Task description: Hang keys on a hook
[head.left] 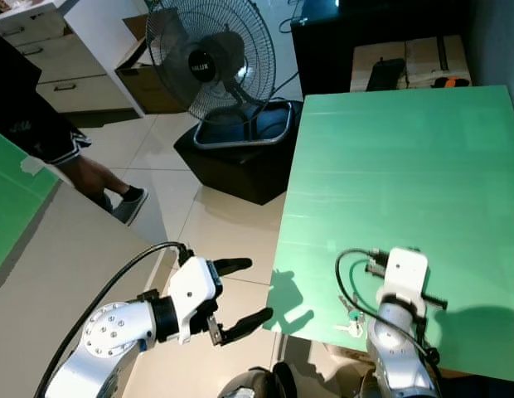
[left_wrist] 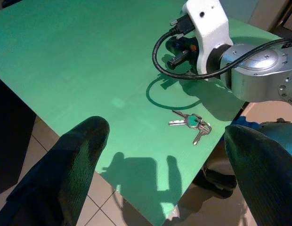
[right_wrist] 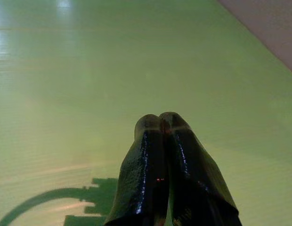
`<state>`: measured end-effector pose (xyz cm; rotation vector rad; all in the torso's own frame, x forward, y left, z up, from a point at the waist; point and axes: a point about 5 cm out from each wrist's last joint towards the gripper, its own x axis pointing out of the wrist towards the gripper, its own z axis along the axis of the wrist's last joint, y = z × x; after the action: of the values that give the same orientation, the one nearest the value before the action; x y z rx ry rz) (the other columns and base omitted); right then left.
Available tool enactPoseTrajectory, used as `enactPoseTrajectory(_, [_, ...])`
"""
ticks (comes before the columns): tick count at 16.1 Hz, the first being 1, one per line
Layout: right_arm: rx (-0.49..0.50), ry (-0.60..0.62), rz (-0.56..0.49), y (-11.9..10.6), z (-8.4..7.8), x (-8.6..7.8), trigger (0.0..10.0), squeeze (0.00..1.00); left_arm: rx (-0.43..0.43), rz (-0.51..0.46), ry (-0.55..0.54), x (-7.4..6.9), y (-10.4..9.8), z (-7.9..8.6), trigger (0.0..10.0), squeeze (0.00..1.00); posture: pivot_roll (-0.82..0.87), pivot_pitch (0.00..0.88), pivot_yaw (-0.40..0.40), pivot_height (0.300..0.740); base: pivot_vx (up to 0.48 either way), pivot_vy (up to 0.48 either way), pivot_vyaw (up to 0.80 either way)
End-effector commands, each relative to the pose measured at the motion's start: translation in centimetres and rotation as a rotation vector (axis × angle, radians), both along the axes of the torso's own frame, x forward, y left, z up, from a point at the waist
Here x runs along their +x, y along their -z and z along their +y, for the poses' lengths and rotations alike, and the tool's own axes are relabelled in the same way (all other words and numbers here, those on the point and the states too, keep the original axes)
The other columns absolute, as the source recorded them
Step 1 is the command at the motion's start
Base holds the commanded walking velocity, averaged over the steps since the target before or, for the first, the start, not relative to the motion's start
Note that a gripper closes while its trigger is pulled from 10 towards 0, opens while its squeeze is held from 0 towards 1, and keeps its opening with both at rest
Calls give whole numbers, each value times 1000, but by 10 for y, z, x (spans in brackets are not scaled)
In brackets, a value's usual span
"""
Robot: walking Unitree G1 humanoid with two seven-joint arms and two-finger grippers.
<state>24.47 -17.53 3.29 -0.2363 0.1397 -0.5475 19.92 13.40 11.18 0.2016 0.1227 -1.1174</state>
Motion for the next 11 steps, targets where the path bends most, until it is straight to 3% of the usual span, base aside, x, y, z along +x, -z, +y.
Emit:
enactPoseTrajectory(1, [19, -2, 65, 9, 8, -5, 5529, 0, 18, 23, -15, -1, 3, 5, 10000, 0, -93, 198, 322, 740, 0, 0, 0])
enactPoseTrajectory(2, [35, 16, 81, 13, 8, -9, 10000, 0, 16, 27, -13, -1, 3, 5, 10000, 0, -89, 200, 322, 740, 0, 0, 0])
enactPoseTrajectory(4, [51, 43, 111, 18, 11, -19, 10000, 0, 17, 24, -20, 0, 3, 6, 10000, 0, -86, 202, 318, 740, 0, 0, 0])
enactPoseTrajectory(6, [59, 78, 123, 20, 16, -31, 10000, 1000, 16, 23, -25, 0, 3, 7, 10000, 0, -89, 205, 317, 740, 0, 0, 0])
enactPoseTrajectory(11, [59, 75, 162, 29, 20, -42, 10000, 1000, 10, 29, -27, -2, 2, 7, 10000, 0, -86, 215, 318, 740, 0, 0, 0])
